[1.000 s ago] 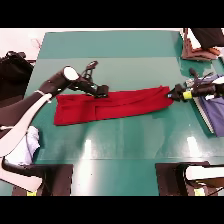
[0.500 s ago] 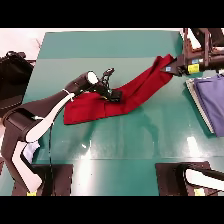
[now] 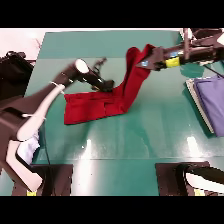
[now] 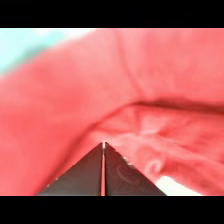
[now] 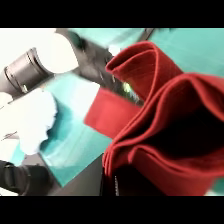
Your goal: Fold the shirts.
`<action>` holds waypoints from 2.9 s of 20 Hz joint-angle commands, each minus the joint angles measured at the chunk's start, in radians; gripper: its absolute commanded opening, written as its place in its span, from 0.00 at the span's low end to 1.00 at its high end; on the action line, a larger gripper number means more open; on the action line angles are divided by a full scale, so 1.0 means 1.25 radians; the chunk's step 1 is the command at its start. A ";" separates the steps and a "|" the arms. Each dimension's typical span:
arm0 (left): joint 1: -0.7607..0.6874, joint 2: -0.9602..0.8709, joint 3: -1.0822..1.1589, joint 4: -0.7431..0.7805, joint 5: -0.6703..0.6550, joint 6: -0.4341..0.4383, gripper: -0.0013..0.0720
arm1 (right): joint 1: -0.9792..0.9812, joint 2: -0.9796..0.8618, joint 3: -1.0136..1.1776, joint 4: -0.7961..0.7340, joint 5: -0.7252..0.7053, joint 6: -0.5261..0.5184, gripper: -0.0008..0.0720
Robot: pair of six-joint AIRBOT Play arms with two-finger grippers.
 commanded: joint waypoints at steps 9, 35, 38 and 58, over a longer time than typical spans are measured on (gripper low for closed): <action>0.399 0.384 0.035 0.239 -0.078 -0.006 0.04 | 0.447 -0.429 0.204 0.121 -0.332 -0.082 0.67; 0.199 0.375 0.010 0.214 -0.092 0.049 0.05 | 0.155 -0.556 0.018 0.089 -0.201 0.014 0.28; 0.181 0.375 0.010 0.203 -0.090 0.049 0.04 | 0.153 -0.560 0.085 0.089 -0.230 0.010 0.04; 0.065 0.375 0.010 0.199 -0.060 0.028 0.04 | -0.722 -0.182 0.152 -0.284 -0.063 0.081 0.03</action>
